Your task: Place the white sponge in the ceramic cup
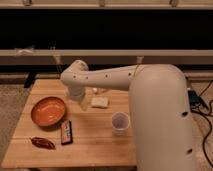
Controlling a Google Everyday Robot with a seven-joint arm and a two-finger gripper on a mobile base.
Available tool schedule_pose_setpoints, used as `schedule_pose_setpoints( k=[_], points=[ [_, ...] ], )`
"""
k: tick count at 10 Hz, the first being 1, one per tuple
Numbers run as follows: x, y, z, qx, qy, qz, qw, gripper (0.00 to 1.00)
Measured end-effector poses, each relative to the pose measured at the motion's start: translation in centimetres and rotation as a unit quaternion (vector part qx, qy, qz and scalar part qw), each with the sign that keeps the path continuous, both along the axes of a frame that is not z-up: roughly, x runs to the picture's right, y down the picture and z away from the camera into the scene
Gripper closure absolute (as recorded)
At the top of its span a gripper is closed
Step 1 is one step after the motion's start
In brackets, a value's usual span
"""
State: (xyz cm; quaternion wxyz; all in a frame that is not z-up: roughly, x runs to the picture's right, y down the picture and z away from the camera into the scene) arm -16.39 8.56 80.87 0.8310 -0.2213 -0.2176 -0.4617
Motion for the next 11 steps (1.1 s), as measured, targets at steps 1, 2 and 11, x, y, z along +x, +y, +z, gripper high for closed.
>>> schedule_pose_setpoints(
  k=[1,2,11],
  points=[
    [0.00,0.00,0.00,0.000,0.000,0.000,1.0000,0.26],
    [0.00,0.00,0.00,0.000,0.000,0.000,1.0000,0.26],
    [0.00,0.00,0.00,0.000,0.000,0.000,1.0000,0.26]
  ],
)
